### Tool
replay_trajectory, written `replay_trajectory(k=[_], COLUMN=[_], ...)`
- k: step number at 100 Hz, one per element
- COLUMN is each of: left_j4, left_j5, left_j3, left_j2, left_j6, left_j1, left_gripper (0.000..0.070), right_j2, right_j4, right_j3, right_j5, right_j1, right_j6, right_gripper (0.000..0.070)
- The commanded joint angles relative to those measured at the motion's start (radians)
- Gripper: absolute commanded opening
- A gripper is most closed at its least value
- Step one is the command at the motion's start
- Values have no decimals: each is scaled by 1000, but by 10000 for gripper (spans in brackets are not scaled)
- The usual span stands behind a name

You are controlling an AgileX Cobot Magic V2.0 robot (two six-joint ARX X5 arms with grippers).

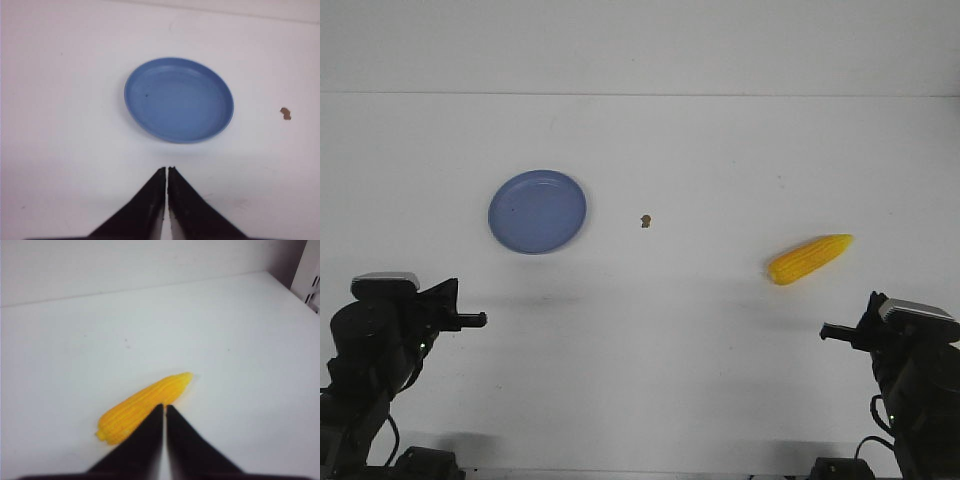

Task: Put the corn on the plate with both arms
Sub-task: 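Reach the left gripper forward to the rim of the blue plate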

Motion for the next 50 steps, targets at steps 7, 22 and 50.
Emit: replay_trajectory(k=[7, 22, 50], left_j4=[7, 6, 91], left_j5=[3, 3, 3], left_j3=[16, 16, 26], left_j2=[-3, -7, 168], left_j6=[-4, -19, -50], left_j1=[1, 1, 13], left_gripper=[404, 527, 527], right_j2=[3, 3, 3], right_j4=[1, 2, 4], right_j3=[16, 16, 16], right_j5=[-12, -11, -11], right_j1=[1, 1, 1], right_j6=[10, 11, 11], right_gripper=[541, 552, 551])
